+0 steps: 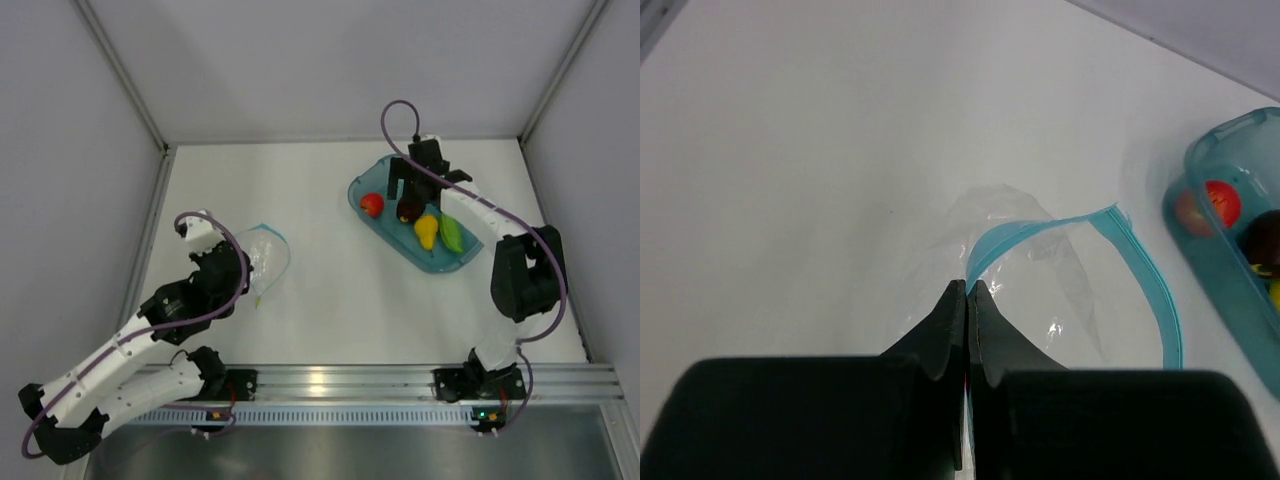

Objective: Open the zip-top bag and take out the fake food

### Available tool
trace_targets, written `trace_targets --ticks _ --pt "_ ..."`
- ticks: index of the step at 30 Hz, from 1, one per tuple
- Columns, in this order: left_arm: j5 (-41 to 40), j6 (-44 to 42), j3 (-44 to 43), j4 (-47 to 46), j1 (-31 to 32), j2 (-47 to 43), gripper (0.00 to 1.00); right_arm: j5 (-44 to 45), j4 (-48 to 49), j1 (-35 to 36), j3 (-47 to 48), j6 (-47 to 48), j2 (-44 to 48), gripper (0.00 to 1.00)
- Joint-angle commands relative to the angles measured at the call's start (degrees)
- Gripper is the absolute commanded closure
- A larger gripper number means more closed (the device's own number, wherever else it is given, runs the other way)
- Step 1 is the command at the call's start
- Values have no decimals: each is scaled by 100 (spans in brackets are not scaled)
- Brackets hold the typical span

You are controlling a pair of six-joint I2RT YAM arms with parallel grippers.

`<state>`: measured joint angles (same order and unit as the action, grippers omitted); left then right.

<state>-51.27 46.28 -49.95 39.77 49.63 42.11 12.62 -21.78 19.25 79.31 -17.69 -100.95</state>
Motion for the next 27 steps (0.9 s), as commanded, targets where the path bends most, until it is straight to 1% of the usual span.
trace_targets --ticks 1,4,6,8,9,10,13,14,16,17,19,20,23,25,26,27 --pt "-498 -128 -321 373 -120 -45 100 179 -186 -61 340 152 303 1" --pt "-981 -111 -506 610 -199 43 100 250 -300 -61 174 170 803 1" --pt "-1192 -224 -638 672 -321 183 100 223 -327 -61 50 135 1269 1" --pt "-1271 -339 -726 681 -514 324 100 136 -405 -70 -187 -101 1716 1" --pt "-1307 -435 -805 690 -602 472 100 -4 -441 -140 -275 -216 1849 0" --pt "-1359 -471 -840 690 -682 552 100 -527 -467 -210 -441 -252 1981 0" --pt "-1307 -550 -963 673 -1121 903 100 -1233 -494 -448 -853 -384 2596 1" --pt "-1307 -567 -998 664 -1348 1000 100 -1479 -433 -457 -960 -393 2972 1" --pt "-1307 -638 -1148 664 -1569 1369 100 -1910 -327 -457 -1310 -436 3395 1" --pt "-1290 -664 -1209 655 -1770 1501 100 -2043 -249 -457 -1426 -454 3824 1" --pt "-1141 -656 -1420 629 -1973 1896 100 -2324 -90 -457 -1706 -542 4248 1" --pt "-1044 -690 -1490 585 -2157 2037 100 -2404 -55 -448 -1786 -568 4615 1" --pt "-746 -831 -1719 287 -2482 2687 100 -2694 -72 -448 -1998 -647 5258 1" --pt "-324 -884 -1930 75 -2738 3302 100 -2826 -238 -448 -2086 -665 5549 0" --pt "-175 -884 -2035 40 -3000 3539 100 -2835 -309 -448 -2103 -665 5812 1" --pt "53 -875 -2279 40 -3124 4028 100 -2827 -353 -457 -2138 -674 5945 1"
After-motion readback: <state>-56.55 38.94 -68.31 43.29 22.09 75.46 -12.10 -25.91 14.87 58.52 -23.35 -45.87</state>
